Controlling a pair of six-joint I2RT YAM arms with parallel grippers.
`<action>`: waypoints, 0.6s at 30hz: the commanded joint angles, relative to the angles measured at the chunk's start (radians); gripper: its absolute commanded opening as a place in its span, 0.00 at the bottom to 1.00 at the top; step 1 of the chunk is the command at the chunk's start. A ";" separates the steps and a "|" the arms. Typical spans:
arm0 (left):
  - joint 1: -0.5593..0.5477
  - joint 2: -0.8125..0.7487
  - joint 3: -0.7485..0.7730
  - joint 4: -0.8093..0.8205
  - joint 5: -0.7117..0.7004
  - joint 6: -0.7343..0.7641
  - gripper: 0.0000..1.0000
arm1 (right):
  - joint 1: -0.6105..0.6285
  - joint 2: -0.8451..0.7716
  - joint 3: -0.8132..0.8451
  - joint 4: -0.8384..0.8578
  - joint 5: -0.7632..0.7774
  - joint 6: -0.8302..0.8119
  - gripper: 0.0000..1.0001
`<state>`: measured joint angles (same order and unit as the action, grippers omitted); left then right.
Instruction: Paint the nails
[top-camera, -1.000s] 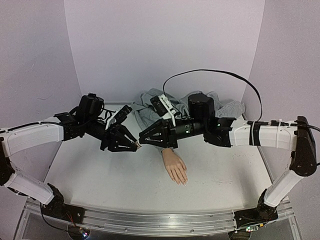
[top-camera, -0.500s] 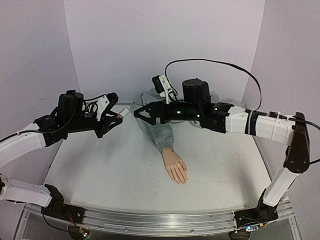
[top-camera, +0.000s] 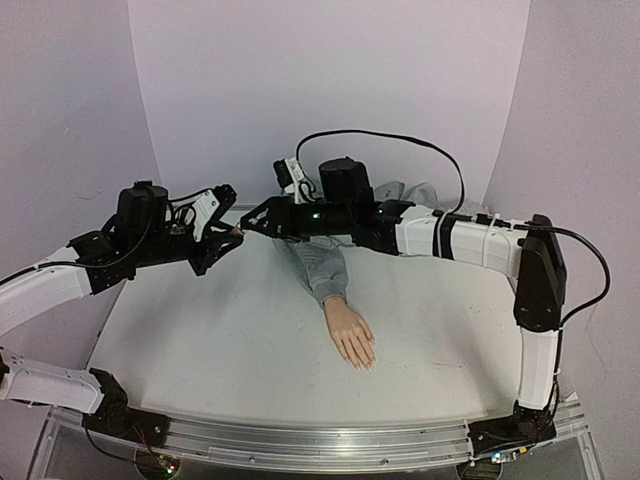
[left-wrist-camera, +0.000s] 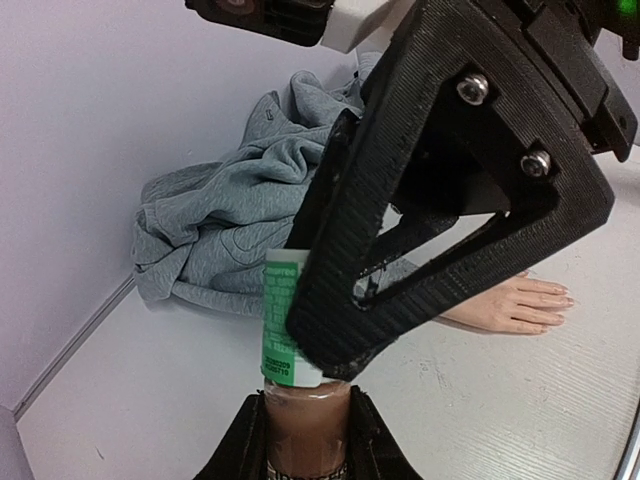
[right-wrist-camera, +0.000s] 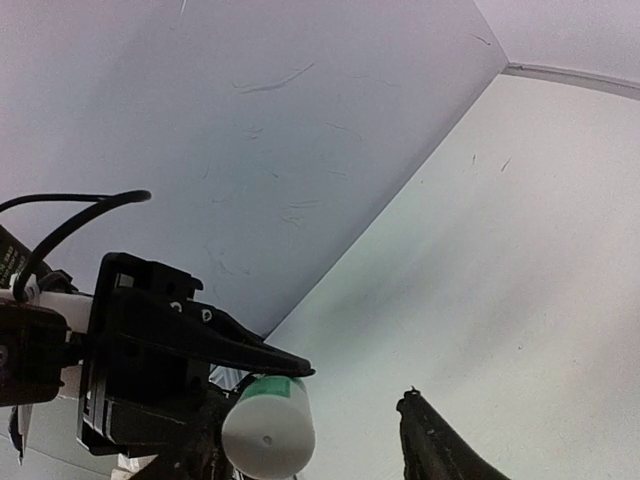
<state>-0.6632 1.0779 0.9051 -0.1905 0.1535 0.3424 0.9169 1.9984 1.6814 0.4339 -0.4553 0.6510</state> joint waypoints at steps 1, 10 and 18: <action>-0.006 -0.026 0.009 0.045 0.024 -0.011 0.00 | 0.002 0.007 0.072 0.080 -0.058 0.070 0.50; -0.004 -0.026 0.011 0.045 0.188 -0.032 0.00 | -0.003 -0.031 0.016 0.129 -0.128 0.008 0.11; 0.047 -0.019 0.052 0.065 0.896 -0.071 0.00 | 0.006 -0.225 -0.252 0.239 -0.572 -0.339 0.03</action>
<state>-0.6178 1.0725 0.9043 -0.2070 0.5274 0.2913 0.9054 1.9163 1.5581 0.5457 -0.6907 0.5602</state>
